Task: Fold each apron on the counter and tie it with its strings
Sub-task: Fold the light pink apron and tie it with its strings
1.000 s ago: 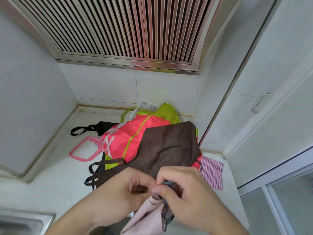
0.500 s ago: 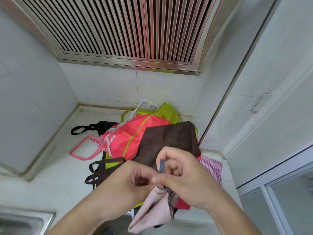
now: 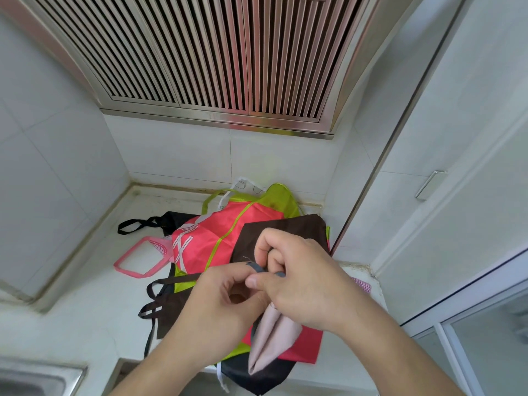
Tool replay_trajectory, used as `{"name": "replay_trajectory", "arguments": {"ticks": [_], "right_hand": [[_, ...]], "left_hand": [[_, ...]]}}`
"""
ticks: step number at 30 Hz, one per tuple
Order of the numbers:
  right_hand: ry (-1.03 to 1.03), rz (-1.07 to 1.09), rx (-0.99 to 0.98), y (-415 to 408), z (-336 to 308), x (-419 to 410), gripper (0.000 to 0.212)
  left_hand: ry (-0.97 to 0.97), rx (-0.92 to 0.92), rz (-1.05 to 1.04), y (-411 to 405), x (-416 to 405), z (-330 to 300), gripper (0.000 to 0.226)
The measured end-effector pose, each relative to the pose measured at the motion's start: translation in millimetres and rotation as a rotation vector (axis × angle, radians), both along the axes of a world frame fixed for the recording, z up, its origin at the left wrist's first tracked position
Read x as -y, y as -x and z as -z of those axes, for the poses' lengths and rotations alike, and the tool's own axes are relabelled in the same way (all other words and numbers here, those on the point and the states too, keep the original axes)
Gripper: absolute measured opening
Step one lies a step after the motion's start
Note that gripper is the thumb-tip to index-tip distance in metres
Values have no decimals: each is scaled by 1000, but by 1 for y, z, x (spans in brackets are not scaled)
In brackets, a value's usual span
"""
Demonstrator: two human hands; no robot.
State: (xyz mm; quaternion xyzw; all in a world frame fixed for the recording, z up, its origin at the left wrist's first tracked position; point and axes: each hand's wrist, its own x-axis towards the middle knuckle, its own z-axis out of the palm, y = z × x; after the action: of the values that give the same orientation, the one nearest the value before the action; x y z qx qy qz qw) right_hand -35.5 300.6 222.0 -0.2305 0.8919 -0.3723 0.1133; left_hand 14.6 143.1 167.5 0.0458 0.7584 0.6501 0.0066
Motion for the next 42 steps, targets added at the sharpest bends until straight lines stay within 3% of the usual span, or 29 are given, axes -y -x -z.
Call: {"name": "replay_trajectory", "arguments": {"ticks": [3, 9, 12, 17, 20, 22, 27, 36, 42], "right_hand": [[-48, 31, -10, -3, -3, -2, 19], [-236, 132, -102, -19, -3, -8, 24], [-305, 127, -213, -22, -3, -8, 20], [-272, 67, -579, -30, 4, -3, 12], [-181, 57, -660, -34, 11, -2, 19], [-105, 79, -627, -33, 13, -3, 19], [249, 136, -302, -28, 11, -4, 16], [164, 64, -255, -24, 18, -15, 11], [305, 217, -8, -30, 22, -14, 15]], "left_hand": [[-62, 27, -1, 1, -1, -2, 15], [160, -40, -91, 2, 5, 3, 22], [345, -140, -185, 3, 1, 2, 23], [416, -161, -289, 6, -2, -3, 30], [442, -187, -324, 8, -3, -10, 28], [443, -196, -330, 8, -5, -15, 28], [484, -228, -313, 6, -6, -23, 20], [296, 3, -248, 14, 0, -23, 29], [294, 40, -174, 14, -2, -22, 26]]}}
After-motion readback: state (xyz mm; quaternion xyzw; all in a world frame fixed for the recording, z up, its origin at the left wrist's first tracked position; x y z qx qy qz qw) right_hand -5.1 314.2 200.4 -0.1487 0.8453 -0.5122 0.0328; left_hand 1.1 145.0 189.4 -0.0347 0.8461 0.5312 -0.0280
